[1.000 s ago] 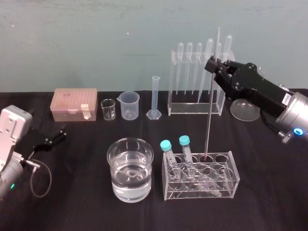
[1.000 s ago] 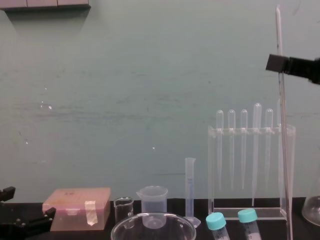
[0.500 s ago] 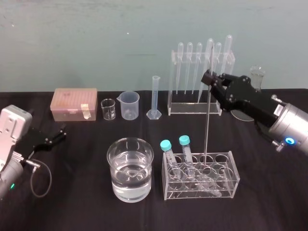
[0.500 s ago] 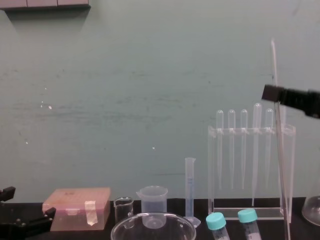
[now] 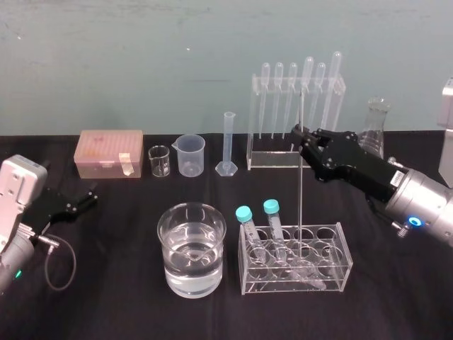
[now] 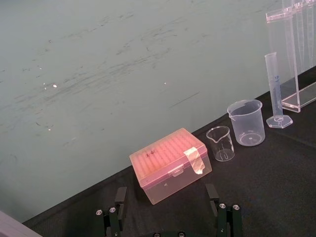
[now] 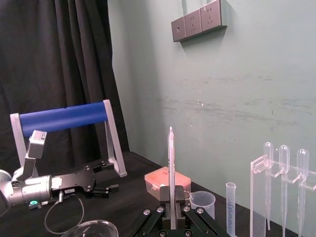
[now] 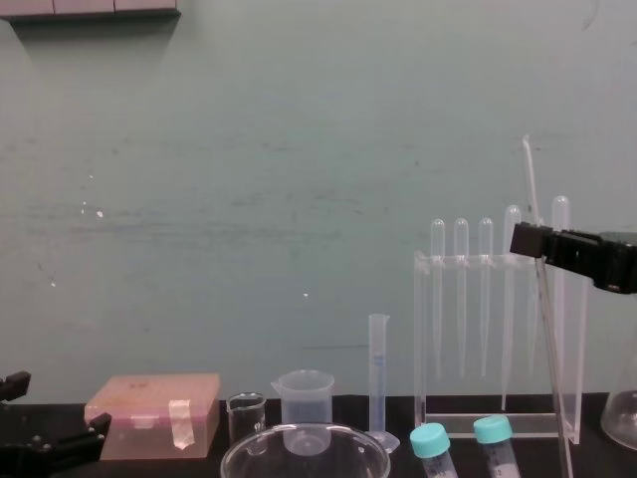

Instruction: Hold the thermometer with one hand and immerse one end into the beaker, then reinsert it into the test tube rack.

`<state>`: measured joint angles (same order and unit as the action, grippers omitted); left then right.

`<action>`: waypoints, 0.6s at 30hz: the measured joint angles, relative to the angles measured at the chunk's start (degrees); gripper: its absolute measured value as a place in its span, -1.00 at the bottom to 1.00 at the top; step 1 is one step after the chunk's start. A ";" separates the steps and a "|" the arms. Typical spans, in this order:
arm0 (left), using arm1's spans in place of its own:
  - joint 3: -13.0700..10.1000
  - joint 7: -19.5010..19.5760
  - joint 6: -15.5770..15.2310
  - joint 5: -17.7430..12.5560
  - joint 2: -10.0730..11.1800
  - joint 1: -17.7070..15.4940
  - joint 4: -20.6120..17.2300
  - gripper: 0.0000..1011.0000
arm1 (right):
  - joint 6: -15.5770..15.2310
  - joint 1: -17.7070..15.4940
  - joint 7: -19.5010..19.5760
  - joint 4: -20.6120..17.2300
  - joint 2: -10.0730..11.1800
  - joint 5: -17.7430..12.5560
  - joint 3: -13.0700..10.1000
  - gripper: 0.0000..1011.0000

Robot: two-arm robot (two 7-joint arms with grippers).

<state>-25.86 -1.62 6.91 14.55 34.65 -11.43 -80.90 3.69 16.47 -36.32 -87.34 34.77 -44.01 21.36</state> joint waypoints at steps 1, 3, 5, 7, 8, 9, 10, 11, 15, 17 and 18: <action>0.00 0.00 0.00 0.00 0.00 0.00 0.00 0.99 | -0.03 -0.02 0.01 0.04 -0.05 0.05 -0.02 -0.89; 0.00 0.00 0.00 0.00 0.00 0.00 0.00 0.99 | -0.14 -0.02 0.01 0.24 -0.26 0.31 -0.07 -0.89; 0.00 0.00 0.00 0.00 0.00 0.00 0.00 0.99 | -0.13 -0.02 0.02 0.30 -0.34 0.45 -0.09 -0.89; 0.00 0.00 0.00 0.00 0.00 0.00 0.00 0.99 | -0.10 -0.01 0.05 0.36 -0.41 0.63 -0.12 -0.89; 0.00 0.00 0.00 0.00 0.00 0.00 0.00 0.99 | -0.10 -0.01 0.05 0.36 -0.41 0.63 -0.12 -0.89; 0.00 0.00 0.00 0.00 0.00 0.00 0.00 0.99 | -0.10 -0.01 0.06 0.36 -0.41 0.63 -0.12 -0.89; 0.00 0.00 0.00 0.00 0.00 0.00 0.00 0.99 | -0.10 0.00 0.06 0.36 -0.41 0.63 -0.12 -0.89; 0.00 0.00 0.00 0.00 0.00 0.00 0.00 0.99 | -0.10 0.00 0.06 0.36 -0.41 0.63 -0.12 -0.89; 0.00 0.00 0.00 -0.01 0.00 0.00 0.00 0.99 | -0.10 0.01 0.06 0.36 -0.40 0.60 -0.12 -0.89; 0.00 0.00 0.00 0.00 0.00 0.00 0.00 0.99 | -0.10 0.02 0.06 0.36 -0.39 0.58 -0.11 -0.88; 0.00 0.00 0.00 0.00 0.00 0.00 0.00 0.99 | -0.10 0.02 0.06 0.36 -0.39 0.58 -0.11 -0.86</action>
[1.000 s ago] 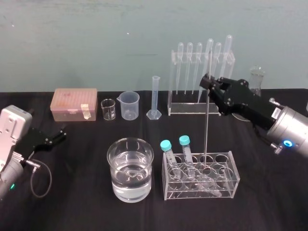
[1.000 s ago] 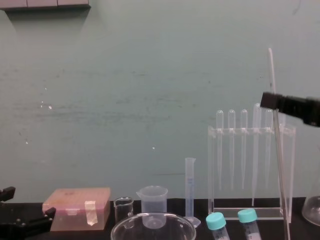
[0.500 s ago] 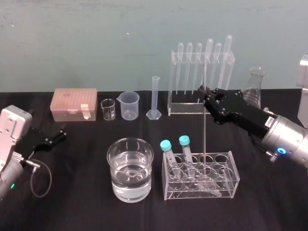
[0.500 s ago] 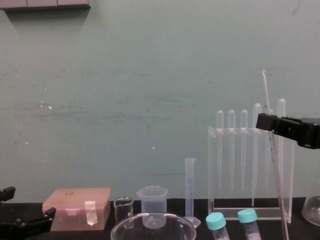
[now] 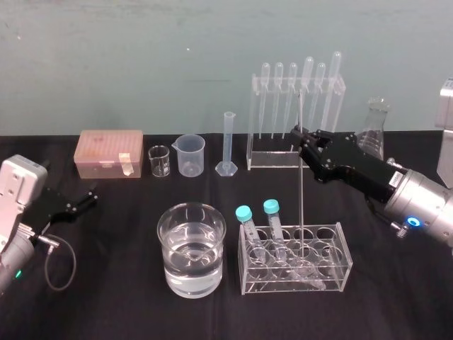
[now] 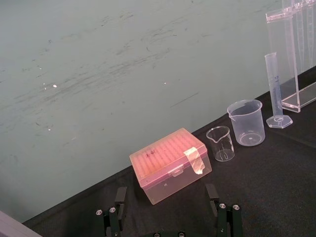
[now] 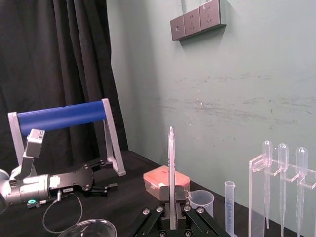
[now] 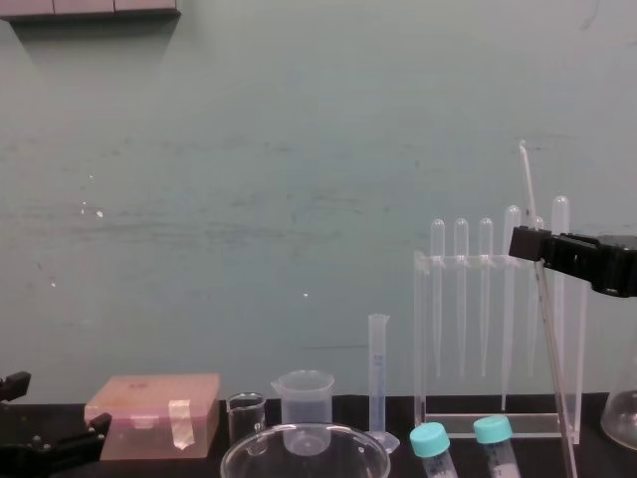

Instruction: Hold the thermometer with one hand and immerse one end into the beaker, then reinsert it into the test tube rack.

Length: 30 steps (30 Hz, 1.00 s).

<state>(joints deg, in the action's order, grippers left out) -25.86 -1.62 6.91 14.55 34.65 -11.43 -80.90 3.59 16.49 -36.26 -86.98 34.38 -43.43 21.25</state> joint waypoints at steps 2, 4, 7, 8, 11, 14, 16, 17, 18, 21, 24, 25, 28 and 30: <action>0.00 0.00 0.00 0.00 0.00 0.00 0.00 0.99 | 0.00 0.00 0.01 0.00 0.01 -0.01 0.01 -0.74; 0.00 0.00 0.00 0.00 0.00 0.00 0.00 0.99 | 0.00 0.00 0.01 0.00 0.02 -0.01 0.02 -0.67; 0.00 0.00 0.00 0.00 0.00 0.00 0.00 0.99 | -0.01 0.00 0.02 -0.01 0.03 -0.03 0.02 -0.47; 0.00 0.00 0.00 0.00 0.00 0.00 0.00 0.99 | -0.01 0.00 0.02 -0.02 0.03 -0.04 0.02 -0.40; 0.00 0.00 0.00 0.00 0.00 0.00 0.00 0.99 | -0.02 0.00 0.02 -0.02 0.05 -0.06 0.02 -0.24; 0.00 0.00 0.00 0.00 0.00 0.00 0.00 0.99 | -0.04 0.01 0.02 -0.03 0.06 -0.09 0.02 -0.03; 0.00 0.00 0.00 0.00 0.00 0.00 0.00 0.99 | -0.05 0.00 0.02 -0.03 0.06 -0.10 0.02 0.09; 0.00 0.00 0.00 0.00 0.00 0.00 0.00 0.99 | -0.06 0.01 0.02 -0.03 0.06 -0.10 0.02 0.17; 0.00 0.00 0.00 0.00 0.00 0.00 0.00 0.99 | -0.07 0.00 0.02 -0.03 0.05 -0.11 0.02 0.20; 0.00 0.00 0.00 0.00 0.00 0.00 0.00 0.99 | -0.07 0.00 0.02 -0.03 0.05 -0.11 0.02 0.40; 0.00 0.00 0.00 0.00 0.00 0.00 0.00 0.99 | -0.08 0.00 0.02 -0.03 0.05 -0.11 0.02 0.56; 0.00 0.00 0.00 0.00 0.00 0.00 0.00 0.99 | -0.08 0.00 0.02 -0.03 0.06 -0.11 0.02 0.66; 0.00 0.00 0.00 0.00 0.00 0.00 0.00 0.99 | -0.07 0.00 0.02 -0.03 0.05 -0.11 0.02 0.81; 0.00 0.00 0.00 0.00 0.00 0.00 0.00 0.99 | 0.09 -0.11 0.56 -0.16 -0.19 -0.23 -0.39 0.90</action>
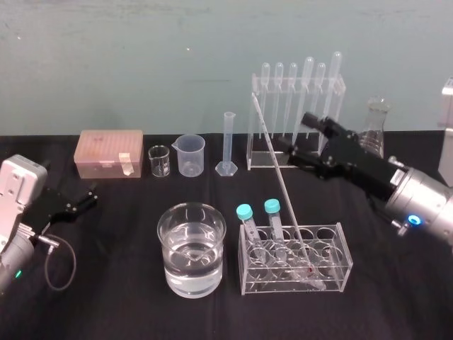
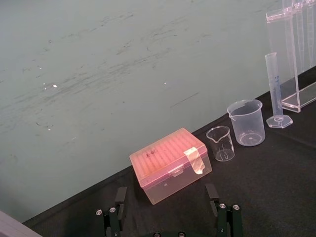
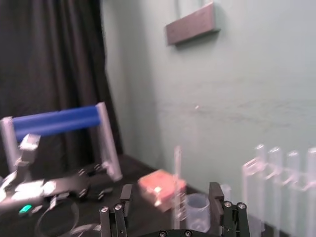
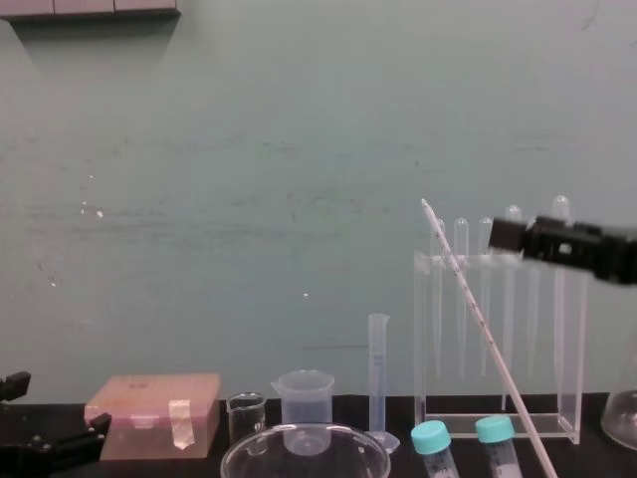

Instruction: Hold the thermometer with one hand and immerse one end into the beaker, then reinsert it into the test tube rack.

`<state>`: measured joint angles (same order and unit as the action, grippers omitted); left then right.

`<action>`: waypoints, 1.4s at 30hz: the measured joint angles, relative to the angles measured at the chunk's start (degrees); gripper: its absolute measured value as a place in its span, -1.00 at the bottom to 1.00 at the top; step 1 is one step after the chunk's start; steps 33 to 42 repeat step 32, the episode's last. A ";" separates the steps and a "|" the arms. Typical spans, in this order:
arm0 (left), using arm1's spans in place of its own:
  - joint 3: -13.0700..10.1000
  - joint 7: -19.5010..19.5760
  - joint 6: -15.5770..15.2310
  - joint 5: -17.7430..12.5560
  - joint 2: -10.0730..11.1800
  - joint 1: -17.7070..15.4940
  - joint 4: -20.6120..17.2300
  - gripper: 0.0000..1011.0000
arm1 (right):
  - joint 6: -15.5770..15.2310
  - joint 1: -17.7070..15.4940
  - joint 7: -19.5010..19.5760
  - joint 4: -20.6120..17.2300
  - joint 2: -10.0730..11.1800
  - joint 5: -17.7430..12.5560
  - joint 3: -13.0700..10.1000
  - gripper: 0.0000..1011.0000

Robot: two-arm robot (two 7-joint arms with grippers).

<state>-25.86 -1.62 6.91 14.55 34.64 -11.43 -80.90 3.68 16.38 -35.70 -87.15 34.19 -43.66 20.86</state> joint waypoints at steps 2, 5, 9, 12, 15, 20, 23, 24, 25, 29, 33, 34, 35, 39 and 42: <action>0.00 0.00 0.00 0.00 0.00 0.00 0.00 0.99 | 0.60 -0.57 2.99 -0.51 -0.81 0.09 -1.36 0.98; 0.00 0.00 0.00 0.00 0.00 0.00 0.00 0.99 | 1.13 -2.07 11.86 -1.09 -2.48 2.62 -4.01 0.98; 0.00 0.00 0.00 0.00 0.00 0.00 0.00 0.99 | -0.40 -3.77 25.42 -0.53 -4.00 9.35 -5.65 0.98; 0.00 0.00 0.00 0.00 0.00 0.00 0.00 0.99 | -1.83 -4.44 30.17 0.44 -4.24 13.04 -5.48 0.98; 0.00 0.00 0.00 0.00 0.00 0.00 0.00 0.99 | -4.32 -5.28 33.66 1.98 -4.50 16.36 -4.76 0.98; 0.00 0.00 0.00 0.00 0.00 0.00 0.00 0.99 | -5.29 -5.56 34.35 2.62 -4.59 17.57 -4.37 0.98; 0.00 0.00 0.00 0.00 0.00 0.00 0.00 0.99 | -5.19 -5.55 34.37 2.55 -4.61 17.49 -4.44 0.98; 0.00 0.00 0.00 0.00 0.00 0.00 0.00 0.99 | -5.18 -5.55 34.37 2.53 -4.61 17.48 -4.45 0.98; 0.00 0.00 0.00 0.00 0.00 0.00 0.00 0.99 | -5.12 -5.55 34.38 2.47 -4.62 17.43 -4.49 0.98; 0.00 0.00 0.00 0.00 0.00 0.00 0.00 0.99 | -4.96 -5.53 34.41 2.38 -4.64 17.30 -4.56 0.98; 0.00 0.00 0.00 0.00 0.00 0.00 0.00 0.99 | -4.86 -5.52 34.42 2.33 -4.65 17.17 -4.62 0.98; 0.00 0.00 0.00 0.00 0.00 0.00 0.00 0.99 | -4.86 -5.52 34.42 2.33 -4.65 17.17 -4.62 0.98; 0.00 0.00 0.00 0.00 0.00 0.00 0.00 0.99 | -4.86 -5.52 34.42 2.33 -4.65 17.17 -4.62 0.98; 0.00 0.00 0.00 0.00 0.00 0.00 0.00 0.99 | -4.86 -5.52 34.42 2.33 -4.65 17.17 -4.62 0.98; 0.00 0.00 0.00 0.00 0.00 0.00 0.00 0.99 | -4.86 -5.52 34.42 2.33 -4.65 17.17 -4.62 0.98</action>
